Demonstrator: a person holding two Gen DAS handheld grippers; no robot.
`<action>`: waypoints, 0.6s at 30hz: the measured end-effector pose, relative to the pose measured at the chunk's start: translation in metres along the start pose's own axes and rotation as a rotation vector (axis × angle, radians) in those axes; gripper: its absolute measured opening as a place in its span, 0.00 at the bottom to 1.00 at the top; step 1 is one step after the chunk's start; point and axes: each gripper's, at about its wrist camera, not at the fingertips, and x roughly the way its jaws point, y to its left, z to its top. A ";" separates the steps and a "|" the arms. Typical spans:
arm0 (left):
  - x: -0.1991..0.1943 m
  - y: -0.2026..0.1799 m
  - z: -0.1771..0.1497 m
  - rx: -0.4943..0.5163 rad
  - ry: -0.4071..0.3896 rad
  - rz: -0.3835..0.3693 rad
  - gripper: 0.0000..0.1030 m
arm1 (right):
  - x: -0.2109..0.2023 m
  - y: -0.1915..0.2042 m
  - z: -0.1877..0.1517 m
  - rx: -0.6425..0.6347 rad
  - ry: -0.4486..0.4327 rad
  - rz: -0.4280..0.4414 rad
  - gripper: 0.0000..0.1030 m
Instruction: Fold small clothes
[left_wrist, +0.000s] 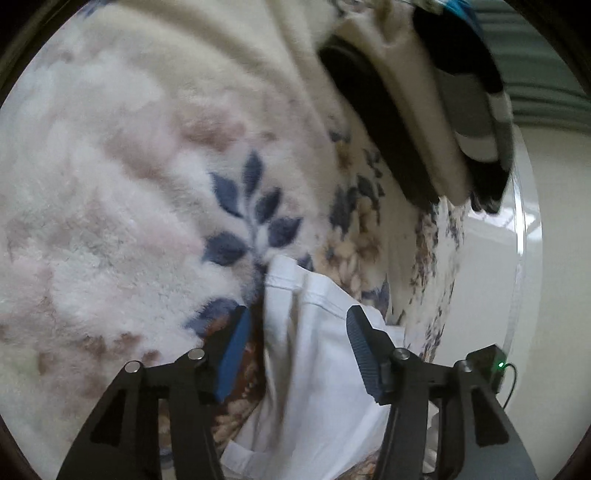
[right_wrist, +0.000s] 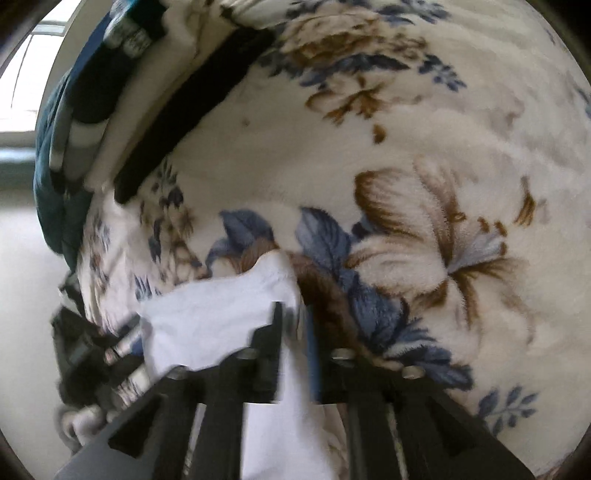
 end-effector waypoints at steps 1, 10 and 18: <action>0.002 -0.002 -0.002 0.013 0.012 0.019 0.52 | -0.003 0.000 -0.003 -0.008 -0.004 0.005 0.37; -0.038 0.005 -0.100 0.034 -0.022 0.175 0.52 | -0.019 -0.018 -0.053 0.032 0.061 0.041 0.38; -0.022 0.017 -0.152 0.131 0.059 0.492 0.54 | -0.020 -0.031 -0.138 0.038 0.145 0.044 0.38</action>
